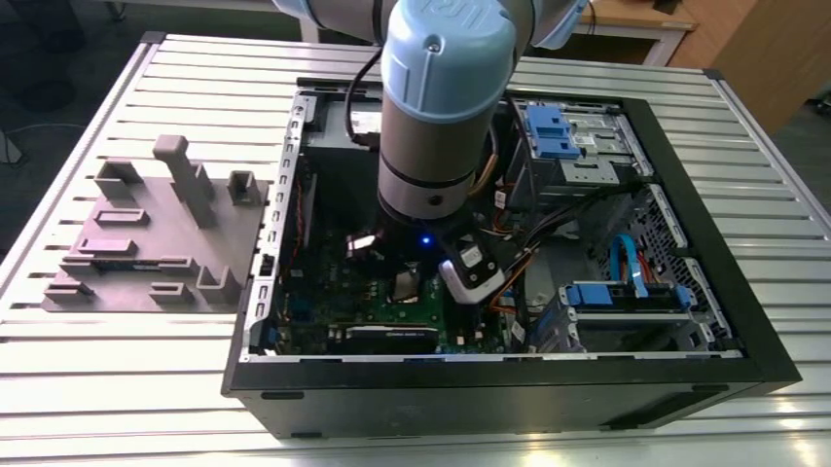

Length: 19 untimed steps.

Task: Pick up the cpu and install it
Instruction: 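Place the cpu into insertion slot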

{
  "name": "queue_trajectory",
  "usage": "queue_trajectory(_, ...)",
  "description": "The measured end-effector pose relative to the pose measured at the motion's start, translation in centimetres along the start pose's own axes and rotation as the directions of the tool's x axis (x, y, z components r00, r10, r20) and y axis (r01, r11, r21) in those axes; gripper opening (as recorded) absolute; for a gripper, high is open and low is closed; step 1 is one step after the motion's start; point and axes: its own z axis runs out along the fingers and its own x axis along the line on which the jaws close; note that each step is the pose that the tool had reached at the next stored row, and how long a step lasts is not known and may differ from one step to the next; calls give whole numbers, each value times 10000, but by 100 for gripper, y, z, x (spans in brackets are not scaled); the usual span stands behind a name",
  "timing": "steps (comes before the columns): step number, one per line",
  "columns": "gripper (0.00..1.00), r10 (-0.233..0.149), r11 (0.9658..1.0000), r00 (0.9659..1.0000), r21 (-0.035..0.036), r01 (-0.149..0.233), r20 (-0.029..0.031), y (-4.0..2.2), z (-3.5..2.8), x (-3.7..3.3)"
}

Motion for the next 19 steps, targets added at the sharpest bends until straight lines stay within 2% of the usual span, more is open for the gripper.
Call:
queue_trajectory(3, 41, -305, 9995, 9995, 2, 305, -8, 0, 0, 0)
queue_trajectory(4, 46, -344, 9994, 9994, 1, 344, -9, 0, 0, 0)
queue_trajectory(5, 46, -379, 9993, 9993, -1, 379, -9, 0, 2, 0)
queue_trajectory(6, 53, -408, 9992, 9992, -7, 408, -9, 0, 5, 0)
queue_trajectory(9, 53, -505, 9987, 9987, -42, 505, -6, -1, 23, 0)
queue_trajectory(13, 53, -625, 9979, 9980, -138, 625, 7, -1, 53, -1)
queue_trajectory(16, 53, -698, 9974, 9976, -184, 698, 14, -2, 71, -1)
queue_trajectory(18, 51, -733, 9971, 9973, -203, 733, 15, -2, 79, -1)
queue_trajectory(19, 45, -747, 9970, 9972, -209, 747, 14, -3, 81, -1)
